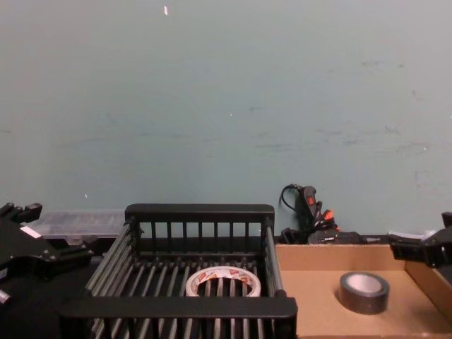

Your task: Pick up the white tape and place it into the black box , Pick up the silver tape and place it into the brown box.

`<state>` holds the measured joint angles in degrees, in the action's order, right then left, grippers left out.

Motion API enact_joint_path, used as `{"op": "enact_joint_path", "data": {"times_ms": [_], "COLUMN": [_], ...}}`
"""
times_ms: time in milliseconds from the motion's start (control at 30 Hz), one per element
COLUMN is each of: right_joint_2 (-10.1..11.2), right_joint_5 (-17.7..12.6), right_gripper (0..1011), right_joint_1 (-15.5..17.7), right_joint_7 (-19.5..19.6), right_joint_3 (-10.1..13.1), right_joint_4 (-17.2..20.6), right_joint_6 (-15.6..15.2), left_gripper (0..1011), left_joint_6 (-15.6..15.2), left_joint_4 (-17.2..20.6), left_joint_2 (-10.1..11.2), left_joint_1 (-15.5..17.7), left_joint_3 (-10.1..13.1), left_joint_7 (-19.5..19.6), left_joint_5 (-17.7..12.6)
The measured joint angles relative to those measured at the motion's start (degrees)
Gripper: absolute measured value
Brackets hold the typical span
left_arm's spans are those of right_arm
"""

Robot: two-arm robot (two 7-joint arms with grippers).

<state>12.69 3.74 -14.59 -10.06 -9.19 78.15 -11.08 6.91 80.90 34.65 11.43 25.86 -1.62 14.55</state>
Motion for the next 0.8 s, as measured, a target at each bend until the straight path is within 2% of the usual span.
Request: {"op": "enact_joint_path", "data": {"times_ms": [800], "right_joint_2": [0.03], "right_joint_5": [-0.02], "right_gripper": [1003], "right_joint_1": [-0.04], "right_joint_7": [-0.01], "right_joint_3": [-0.05], "right_joint_4": [0.00], "right_joint_6": [0.08], "left_gripper": [1001], "left_joint_6": [0.00], "left_joint_4": [0.00], "left_joint_2": [0.00], "left_joint_1": [0.00], "left_joint_3": [0.00], "left_joint_7": [0.00], "left_joint_5": [0.00]}}
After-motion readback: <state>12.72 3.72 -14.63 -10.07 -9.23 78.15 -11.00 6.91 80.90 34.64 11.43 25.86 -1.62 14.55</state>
